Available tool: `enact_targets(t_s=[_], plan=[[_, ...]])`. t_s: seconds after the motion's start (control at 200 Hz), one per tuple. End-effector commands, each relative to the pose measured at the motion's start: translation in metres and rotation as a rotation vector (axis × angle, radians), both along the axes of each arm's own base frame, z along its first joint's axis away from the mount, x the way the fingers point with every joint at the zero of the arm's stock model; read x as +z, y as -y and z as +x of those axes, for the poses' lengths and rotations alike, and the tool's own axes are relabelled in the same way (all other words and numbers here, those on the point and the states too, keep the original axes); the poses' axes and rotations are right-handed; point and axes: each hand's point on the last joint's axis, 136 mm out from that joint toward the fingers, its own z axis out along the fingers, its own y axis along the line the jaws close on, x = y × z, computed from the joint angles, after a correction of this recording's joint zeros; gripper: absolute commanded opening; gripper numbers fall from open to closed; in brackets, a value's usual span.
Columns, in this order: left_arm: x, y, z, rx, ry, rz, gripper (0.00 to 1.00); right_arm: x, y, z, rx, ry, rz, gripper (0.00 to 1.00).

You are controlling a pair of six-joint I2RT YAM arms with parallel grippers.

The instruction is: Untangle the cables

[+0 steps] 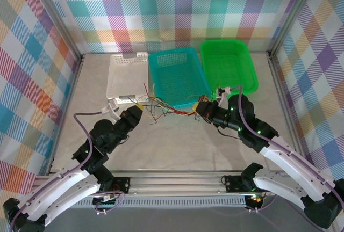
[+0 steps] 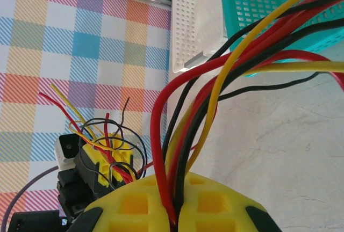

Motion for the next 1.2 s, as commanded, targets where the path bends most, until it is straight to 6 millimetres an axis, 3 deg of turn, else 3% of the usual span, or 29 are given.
enact_targets(t_s=[0.0, 0.075, 0.45, 0.9, 1.195], plan=[[0.016, -0.003, -0.003, 0.007, 0.029, -0.004, 0.06, 0.004, 0.003, 0.001, -0.009, 0.035, 0.015, 0.00], [0.017, -0.004, -0.004, 0.007, 0.029, -0.004, 0.00, -0.002, 0.006, 0.002, -0.024, 0.033, -0.011, 0.00], [0.037, -0.004, -0.007, -0.010, 0.059, 0.048, 0.00, -0.052, 0.028, 0.011, -0.086, 0.021, -0.261, 0.00], [0.054, 0.016, 0.003, -0.070, 0.010, 0.207, 0.00, -0.123, 0.019, 0.024, -0.034, -0.087, -0.441, 0.00], [0.047, 0.026, 0.006, -0.112, -0.025, 0.249, 0.00, -0.144, 0.020, 0.025, -0.027, -0.123, -0.469, 0.17]])
